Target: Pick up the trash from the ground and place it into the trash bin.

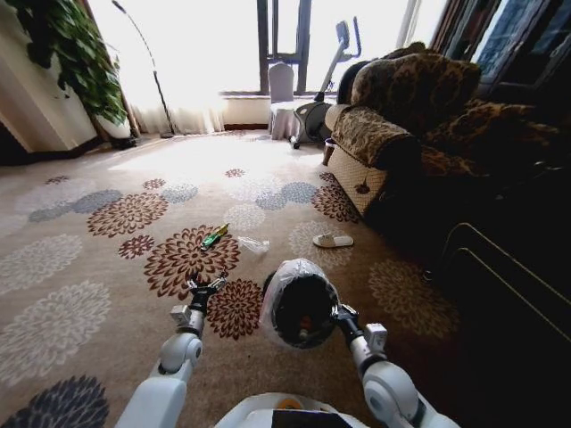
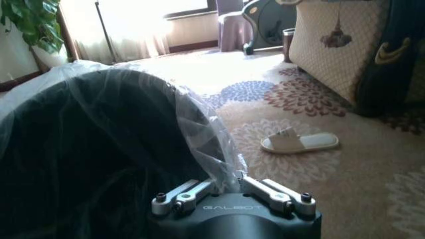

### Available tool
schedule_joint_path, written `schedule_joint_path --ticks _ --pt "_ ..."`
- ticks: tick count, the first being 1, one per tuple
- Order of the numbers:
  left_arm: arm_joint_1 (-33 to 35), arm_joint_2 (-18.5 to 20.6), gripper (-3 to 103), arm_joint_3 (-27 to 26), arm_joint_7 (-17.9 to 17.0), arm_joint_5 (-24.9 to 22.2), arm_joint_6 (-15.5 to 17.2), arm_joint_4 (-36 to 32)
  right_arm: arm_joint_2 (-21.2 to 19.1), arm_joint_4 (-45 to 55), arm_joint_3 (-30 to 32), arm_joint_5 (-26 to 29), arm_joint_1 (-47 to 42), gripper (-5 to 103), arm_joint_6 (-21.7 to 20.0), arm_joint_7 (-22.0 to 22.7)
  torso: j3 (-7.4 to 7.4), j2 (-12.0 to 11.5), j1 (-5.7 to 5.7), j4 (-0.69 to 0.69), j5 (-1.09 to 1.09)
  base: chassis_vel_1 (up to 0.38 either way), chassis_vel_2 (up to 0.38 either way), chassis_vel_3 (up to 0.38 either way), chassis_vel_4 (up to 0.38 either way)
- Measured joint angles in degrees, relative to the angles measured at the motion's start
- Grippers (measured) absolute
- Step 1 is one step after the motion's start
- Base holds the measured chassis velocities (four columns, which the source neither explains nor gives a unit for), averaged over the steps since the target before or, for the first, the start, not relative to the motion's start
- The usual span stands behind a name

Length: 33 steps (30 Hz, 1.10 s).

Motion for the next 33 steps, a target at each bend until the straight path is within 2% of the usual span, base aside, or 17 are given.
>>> schedule_joint_path --ticks 2,7,11,22,33 --pt "-4.4 0.9 100 0.9 0.1 -0.7 0.5 4.9 -0.3 0.5 0.9 -0.3 -1.1 0 0.6 -0.5 0.01 0.0 0.01 0.0 0.01 -0.11 0.124 0.113 -0.076" --pt "-10.1 1.4 100 2.0 0.4 -1.2 0.9 10.0 -0.6 1.2 2.9 -0.9 -2.4 0 1.5 -1.6 -0.02 0.0 0.0 -0.02 0.01 -0.035 0.026 0.036 -0.024" --pt "-12.3 1.5 100 2.9 1.2 -2.2 1.0 13.0 -1.1 1.5 4.0 -0.5 -3.5 0 1.6 -4.0 -0.02 0.0 0.0 0.01 0.0 0.0 0.0 0.0 0.0" --pt "-17.4 1.5 100 5.2 3.7 -2.6 0.3 20.4 -1.1 1.5 4.3 -1.1 -4.5 0 2.1 -4.5 -0.01 0.0 0.0 0.0 0.0 -0.031 0.028 0.033 -0.026" --pt "-24.7 0.7 100 9.5 5.3 -2.5 -0.4 30.4 -0.9 1.6 4.8 -1.5 -5.5 0 2.3 -4.3 0.0 0.0 0.0 -0.01 0.0 -0.192 0.204 0.206 -0.214"
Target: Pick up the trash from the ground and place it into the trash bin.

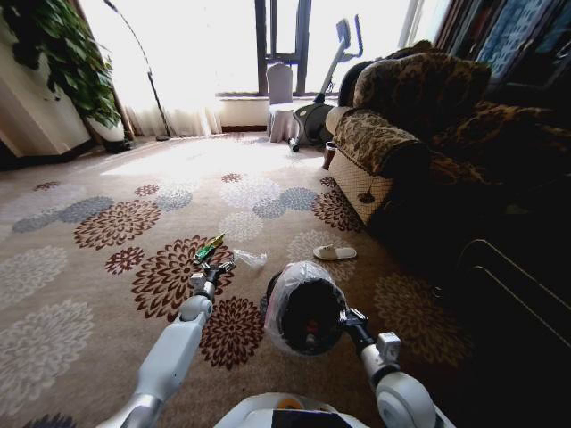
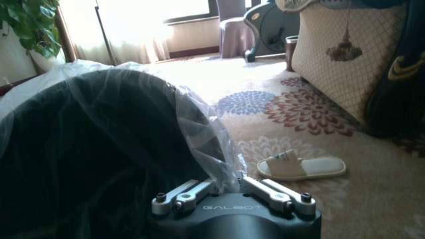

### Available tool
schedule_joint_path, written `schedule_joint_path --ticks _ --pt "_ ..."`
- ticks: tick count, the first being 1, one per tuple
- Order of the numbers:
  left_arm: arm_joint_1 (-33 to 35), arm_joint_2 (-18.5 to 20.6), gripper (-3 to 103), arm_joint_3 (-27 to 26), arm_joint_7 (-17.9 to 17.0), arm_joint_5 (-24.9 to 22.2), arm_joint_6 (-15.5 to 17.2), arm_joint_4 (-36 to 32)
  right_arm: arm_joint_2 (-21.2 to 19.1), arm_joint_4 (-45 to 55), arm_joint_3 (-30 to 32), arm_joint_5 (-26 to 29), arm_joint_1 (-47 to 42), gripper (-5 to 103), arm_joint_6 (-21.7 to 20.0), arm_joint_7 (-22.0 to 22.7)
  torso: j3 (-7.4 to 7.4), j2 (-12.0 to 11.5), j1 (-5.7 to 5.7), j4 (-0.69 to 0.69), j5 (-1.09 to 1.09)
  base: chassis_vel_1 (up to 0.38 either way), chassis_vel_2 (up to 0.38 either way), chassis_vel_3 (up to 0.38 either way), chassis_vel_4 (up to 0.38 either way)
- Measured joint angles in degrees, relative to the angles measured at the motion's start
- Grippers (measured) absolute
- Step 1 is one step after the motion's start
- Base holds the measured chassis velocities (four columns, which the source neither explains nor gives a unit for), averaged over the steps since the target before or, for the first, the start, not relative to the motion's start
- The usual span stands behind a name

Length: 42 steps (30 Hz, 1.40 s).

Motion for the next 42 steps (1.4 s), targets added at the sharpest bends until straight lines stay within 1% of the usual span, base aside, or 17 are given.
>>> schedule_joint_path --ticks 3,5,9,10,13,19,20,22,23,25,26,28,33,34,37,40,42 --pt "-2.0 -0.2 100 1.9 2.1 -0.1 0.9 3.8 -0.1 0.5 0.7 -0.2 -0.9 0 0.2 0.1 0.01 0.0 0.0 -0.01 -0.01 -0.218 0.231 0.238 -0.197" --pt "-3.1 -0.3 100 2.7 4.8 0.2 1.6 7.3 -0.7 0.6 0.6 -0.1 -0.8 0 0.3 0.1 0.02 0.0 0.01 -0.04 0.0 -0.138 0.152 0.111 -0.127" --pt "-2.0 -0.4 100 1.7 5.9 1.6 2.9 8.9 -3.1 -0.1 -1.9 1.1 2.6 0 0.3 0.6 0.0 0.0 0.0 0.03 0.02 -0.046 0.008 0.015 -0.024" --pt "-2.2 -0.5 103 1.7 6.4 2.1 2.9 10.2 -3.5 -0.2 -2.0 1.4 2.7 0 0.3 0.6 -0.02 0.0 0.0 0.04 0.02 0.084 -0.015 -0.032 0.005" --pt "-2.9 -0.8 101 1.8 7.5 2.7 2.7 12.7 -4.2 -0.3 -2.2 1.8 2.9 0 0.2 0.6 -0.03 0.0 -0.01 0.02 -0.02 0.072 -0.018 -0.025 0.052" --pt "-7.1 -2.4 80 1.9 10.7 3.7 -1.3 20.6 -4.5 -0.4 -2.3 2.1 2.3 0 0.3 0.6 -0.01 0.0 0.0 0.01 0.01 0.011 -0.007 -0.008 0.009" --pt "-7.1 -2.4 80 1.9 10.7 3.7 -1.3 20.6 -4.5 -0.4 -2.3 2.1 2.3 0 0.3 0.6 -0.01 0.0 0.0 0.01 0.01 0.0 0.0 0.0 0.0" --pt "-8.7 -3.0 70 2.1 11.6 4.5 -2.1 22.9 -4.4 -0.2 -1.8 2.0 1.7 0 0.3 0.7 -0.01 0.0 0.0 0.0 0.01 0.0 0.0 0.0 0.0" --pt "-8.7 -3.0 70 2.1 11.6 4.5 -2.1 22.9 -4.4 -0.2 -1.8 2.0 1.7 0 0.3 0.7 -0.01 0.0 0.0 0.0 0.01 0.0 0.0 0.0 0.0" --pt "-11.0 -3.9 58 2.1 12.6 5.5 -2.7 26.5 -4.5 0.6 -0.5 2.0 0.4 0 0.4 0.7 -0.01 0.0 0.0 0.0 0.01 0.0 0.0 0.0 0.0" --pt "-11.0 -3.9 58 2.1 12.6 5.5 -2.7 26.5 -4.5 0.6 -0.5 2.0 0.4 0 0.4 0.7 -0.01 0.0 0.0 0.0 0.01 0.0 0.0 0.0 0.0" --pt "-12.5 -4.7 47 1.9 13.1 5.5 -3.0 28.7 -4.6 1.1 0.7 2.0 -0.8 0 0.4 0.8 -0.01 0.0 0.0 0.0 0.0 0.0 0.0 0.0 0.0" --pt "-13.4 -5.3 36 1.8 14.4 5.6 -4.0 30.2 -4.7 1.5 2.0 1.9 -2.3 0 0.6 0.8 -0.01 0.0 0.0 -0.01 0.01 0.0 0.0 0.0 0.0" --pt "-13.4 -5.5 25 1.8 14.8 5.6 -4.2 30.2 -4.6 1.6 2.3 1.9 -2.9 0 0.7 0.7 -0.01 0.0 0.0 0.0 0.0 0.0 0.0 0.0 0.0" --pt "-12.8 -5.5 20 1.8 14.6 5.6 -4.5 29.0 -4.6 1.6 2.6 1.7 -3.4 0 0.9 0.7 -0.01 0.0 0.0 0.0 0.01 0.0 0.0 0.0 0.0" --pt "-11.1 -5.3 2 2.2 13.5 6.3 -5.6 25.9 -4.5 1.3 2.7 1.3 -2.7 0 2.0 0.3 -0.01 0.0 0.0 0.0 0.0 0.0 0.0 0.0 0.0" --pt "-10.9 -5.1 7 2.2 13.4 6.9 -6.1 25.6 -4.5 1.3 2.7 1.5 -2.4 0 2.1 0.1 -0.01 0.0 0.0 0.0 0.01 0.0 0.0 0.0 0.0"
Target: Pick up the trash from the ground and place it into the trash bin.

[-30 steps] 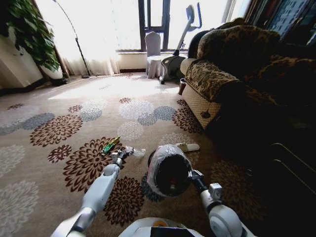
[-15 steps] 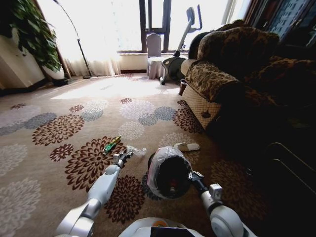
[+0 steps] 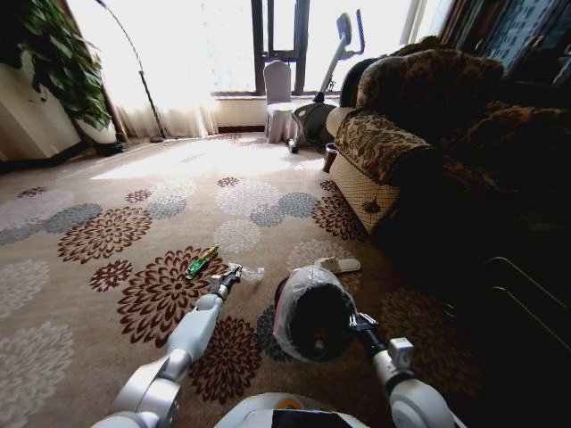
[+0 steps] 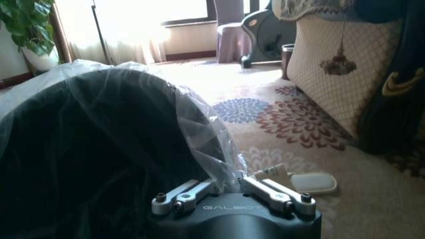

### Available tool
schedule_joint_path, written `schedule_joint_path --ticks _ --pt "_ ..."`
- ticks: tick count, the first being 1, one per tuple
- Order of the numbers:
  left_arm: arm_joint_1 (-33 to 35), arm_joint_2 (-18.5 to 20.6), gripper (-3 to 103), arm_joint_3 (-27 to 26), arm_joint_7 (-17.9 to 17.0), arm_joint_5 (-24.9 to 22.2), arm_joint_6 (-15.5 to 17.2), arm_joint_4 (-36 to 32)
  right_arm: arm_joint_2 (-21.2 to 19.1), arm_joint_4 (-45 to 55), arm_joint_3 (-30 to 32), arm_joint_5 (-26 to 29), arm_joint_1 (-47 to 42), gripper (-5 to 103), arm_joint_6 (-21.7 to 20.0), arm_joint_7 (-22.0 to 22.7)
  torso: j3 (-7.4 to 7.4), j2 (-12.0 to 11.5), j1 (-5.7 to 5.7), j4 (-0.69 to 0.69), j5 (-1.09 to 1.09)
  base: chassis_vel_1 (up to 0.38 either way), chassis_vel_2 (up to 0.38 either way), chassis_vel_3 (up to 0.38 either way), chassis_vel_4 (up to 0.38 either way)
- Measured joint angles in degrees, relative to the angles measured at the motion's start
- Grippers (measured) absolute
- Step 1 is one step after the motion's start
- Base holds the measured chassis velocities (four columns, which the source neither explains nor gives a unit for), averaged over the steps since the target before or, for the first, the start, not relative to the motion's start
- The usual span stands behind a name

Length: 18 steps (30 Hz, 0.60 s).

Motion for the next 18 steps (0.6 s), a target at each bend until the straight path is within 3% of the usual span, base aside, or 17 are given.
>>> schedule_joint_path --ticks 2,5,7,8,11,13,17,18 --pt "0.5 0.5 18 0.0 -0.1 1.8 -0.8 -0.5 0.0 -0.1 -0.1 0.9 0.1 0 0.4 -1.9 0.0 0.0 0.0 0.01 -0.01 0.0 0.0 0.0 0.0" --pt "0.7 0.9 23 0.1 0.1 2.3 -1.0 -0.8 0.2 -0.3 -0.3 0.9 0.0 0 0.9 -3.1 0.0 0.0 0.0 0.01 0.0 0.0 0.0 0.0 0.0" --pt "0.9 1.3 34 0.2 0.7 3.7 -1.1 -0.9 0.7 -0.5 -0.6 0.5 -0.4 0 1.1 -3.6 0.0 0.0 0.0 0.01 0.0 0.0 0.0 0.0 0.0" --pt "0.9 1.3 34 0.2 0.7 3.7 -1.1 -0.9 0.7 -0.5 -0.6 0.5 -0.4 0 1.1 -3.6 0.0 0.0 0.0 0.01 0.0 0.0 0.0 0.0 0.0" --pt "1.0 1.5 51 0.5 1.8 4.9 -1.1 -0.7 1.0 -0.6 -0.9 0.0 -0.6 0 1.1 -3.8 0.0 0.0 0.0 0.01 0.0 -0.011 0.017 0.014 -0.009" --pt "1.0 1.5 51 0.6 2.0 5.0 -1.1 -0.7 1.0 -0.5 -0.9 0.0 -0.6 0 1.1 -3.8 0.0 0.0 0.0 0.01 -0.01 -0.044 0.052 0.066 -0.085" --pt "0.6 1.4 74 1.5 2.3 5.3 -1.2 -0.3 1.2 -0.5 -0.7 0.0 -0.7 0 1.8 -3.8 0.0 0.0 0.0 0.0 0.0 -0.104 0.089 0.09 -0.096" --pt "0.5 1.4 74 1.8 2.4 5.3 -1.1 -0.2 1.2 -0.4 -0.7 0.0 -0.8 0 1.8 -3.8 0.01 0.0 0.0 0.0 0.0 -0.102 0.105 0.113 -0.109"
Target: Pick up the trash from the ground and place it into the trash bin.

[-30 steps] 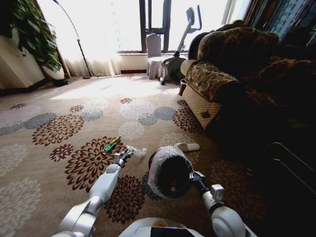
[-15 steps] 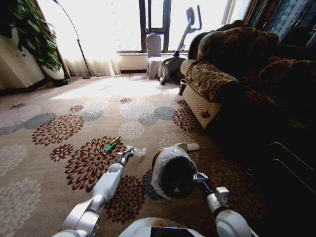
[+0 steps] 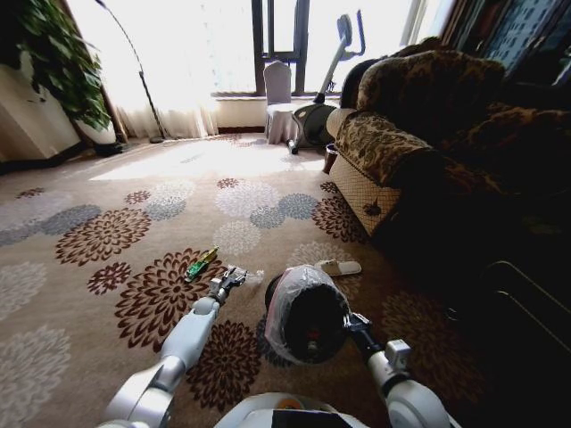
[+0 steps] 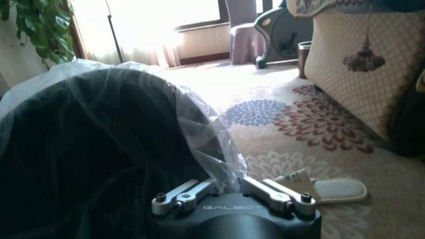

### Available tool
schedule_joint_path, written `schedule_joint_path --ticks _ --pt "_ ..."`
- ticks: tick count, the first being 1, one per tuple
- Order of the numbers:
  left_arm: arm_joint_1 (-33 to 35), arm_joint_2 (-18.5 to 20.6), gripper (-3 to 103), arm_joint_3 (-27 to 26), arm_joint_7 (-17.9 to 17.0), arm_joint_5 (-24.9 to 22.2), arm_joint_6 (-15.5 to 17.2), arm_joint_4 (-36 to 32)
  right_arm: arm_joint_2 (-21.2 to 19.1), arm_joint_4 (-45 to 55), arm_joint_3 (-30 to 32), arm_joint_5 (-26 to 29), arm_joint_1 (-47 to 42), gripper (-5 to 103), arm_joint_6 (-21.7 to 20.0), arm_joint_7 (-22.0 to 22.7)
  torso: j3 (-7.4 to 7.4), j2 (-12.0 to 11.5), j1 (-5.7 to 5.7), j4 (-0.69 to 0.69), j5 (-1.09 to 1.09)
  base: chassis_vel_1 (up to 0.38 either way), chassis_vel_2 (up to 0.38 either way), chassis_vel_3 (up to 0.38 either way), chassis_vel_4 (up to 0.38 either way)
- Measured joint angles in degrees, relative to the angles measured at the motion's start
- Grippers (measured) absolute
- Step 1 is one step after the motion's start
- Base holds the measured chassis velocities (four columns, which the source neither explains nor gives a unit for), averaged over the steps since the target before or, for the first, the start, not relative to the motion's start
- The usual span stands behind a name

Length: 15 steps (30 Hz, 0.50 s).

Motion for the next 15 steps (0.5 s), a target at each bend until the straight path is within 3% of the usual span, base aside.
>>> schedule_joint_path --ticks 1,4,5,9,12,15 --pt "0.0 0.0 74 0.0 0.0 0.0 0.0 0.0 0.0 0.0 0.0 0.0 0.0 0 0.0 0.0 0.0 0.0 0.0 0.0 0.0 -0.102 0.105 0.113 -0.109" --pt "-0.5 0.1 89 0.7 2.0 0.1 1.0 1.6 0.2 0.2 0.0 -0.3 -0.5 0 0.1 -0.1 0.01 0.0 0.0 0.0 0.0 -0.086 0.076 0.084 -0.069" --pt "-0.5 0.1 89 0.7 2.0 0.1 1.0 1.6 0.2 0.2 0.0 -0.3 -0.5 0 0.1 -0.1 0.01 0.0 0.0 0.0 0.0 -0.057 0.062 0.07 -0.047" --pt "-2.7 -1.7 99 0.4 3.1 -0.2 1.4 9.5 0.3 1.0 0.9 -0.7 -2.1 0 0.4 -0.2 0.0 0.0 0.0 0.0 -0.01 0.0 0.0 0.0 0.0" --pt "-3.4 -2.8 101 -0.2 3.1 -0.2 1.5 11.7 0.1 1.5 2.0 -0.7 -2.9 0 0.6 -0.4 -0.01 0.0 0.0 0.0 0.0 0.0 0.0 0.0 0.0" --pt "-3.4 -3.7 88 -0.7 2.5 -0.1 2.3 11.9 -0.2 2.1 3.5 -0.5 -3.7 0 0.8 -0.4 0.0 0.0 0.0 -0.01 -0.02 0.0 0.0 0.0 0.0"
